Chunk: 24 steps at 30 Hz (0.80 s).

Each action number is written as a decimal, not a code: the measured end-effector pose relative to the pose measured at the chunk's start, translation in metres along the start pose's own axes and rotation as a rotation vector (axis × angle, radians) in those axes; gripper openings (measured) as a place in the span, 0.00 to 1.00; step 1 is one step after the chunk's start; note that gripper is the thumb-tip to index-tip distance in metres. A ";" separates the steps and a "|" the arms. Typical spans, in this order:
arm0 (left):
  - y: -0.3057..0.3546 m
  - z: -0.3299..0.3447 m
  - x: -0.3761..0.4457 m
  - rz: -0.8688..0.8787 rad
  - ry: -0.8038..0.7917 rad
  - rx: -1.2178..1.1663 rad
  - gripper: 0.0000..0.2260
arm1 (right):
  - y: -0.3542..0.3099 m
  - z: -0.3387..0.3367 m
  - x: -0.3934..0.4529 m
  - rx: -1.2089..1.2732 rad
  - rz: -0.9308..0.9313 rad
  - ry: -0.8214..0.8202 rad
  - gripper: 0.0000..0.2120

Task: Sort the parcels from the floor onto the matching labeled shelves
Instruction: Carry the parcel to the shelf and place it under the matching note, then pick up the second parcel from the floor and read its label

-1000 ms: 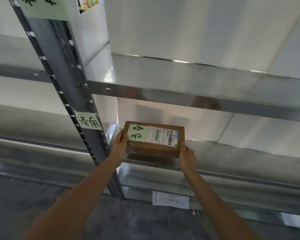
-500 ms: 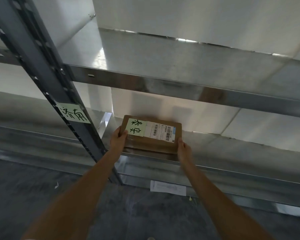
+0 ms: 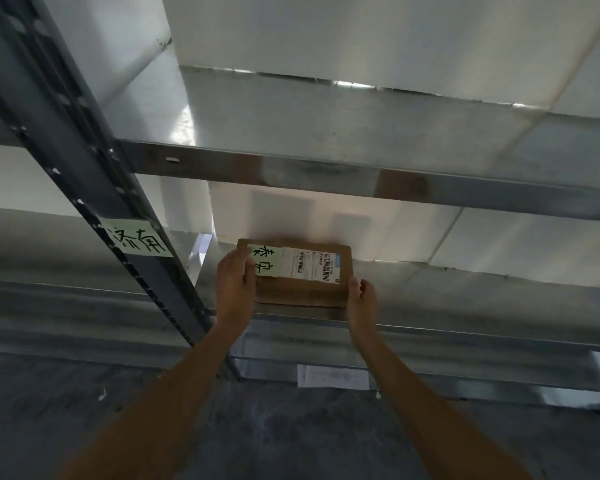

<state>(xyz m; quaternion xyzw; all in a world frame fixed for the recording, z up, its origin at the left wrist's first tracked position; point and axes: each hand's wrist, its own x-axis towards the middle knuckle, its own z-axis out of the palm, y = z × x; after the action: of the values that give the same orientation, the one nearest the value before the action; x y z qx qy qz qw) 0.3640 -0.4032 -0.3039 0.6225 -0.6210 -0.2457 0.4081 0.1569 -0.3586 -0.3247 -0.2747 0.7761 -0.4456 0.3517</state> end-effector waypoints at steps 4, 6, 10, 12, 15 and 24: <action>0.022 0.008 0.002 0.131 -0.109 0.049 0.11 | -0.006 -0.012 -0.023 0.087 -0.023 0.088 0.15; 0.031 0.010 -0.001 0.245 -0.238 0.088 0.13 | -0.007 -0.025 -0.040 0.058 -0.056 0.148 0.22; 0.059 0.009 -0.015 0.323 -0.516 -0.019 0.18 | 0.001 -0.050 -0.081 -0.130 -0.151 0.276 0.28; 0.084 0.012 -0.032 0.436 -0.604 -0.049 0.20 | 0.005 -0.061 -0.103 -0.207 -0.171 0.360 0.28; 0.129 0.025 -0.068 0.715 -0.676 -0.029 0.23 | 0.009 -0.087 -0.139 -0.239 -0.216 0.548 0.27; 0.219 0.076 -0.229 1.328 -0.739 0.093 0.29 | 0.080 -0.237 -0.255 -0.547 -0.043 0.890 0.37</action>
<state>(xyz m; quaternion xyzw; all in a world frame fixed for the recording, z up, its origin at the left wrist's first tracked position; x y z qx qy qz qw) 0.1516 -0.1727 -0.2132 0.0120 -0.9711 -0.1145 0.2089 0.1139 -0.0154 -0.2344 -0.1563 0.9327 -0.3073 -0.1060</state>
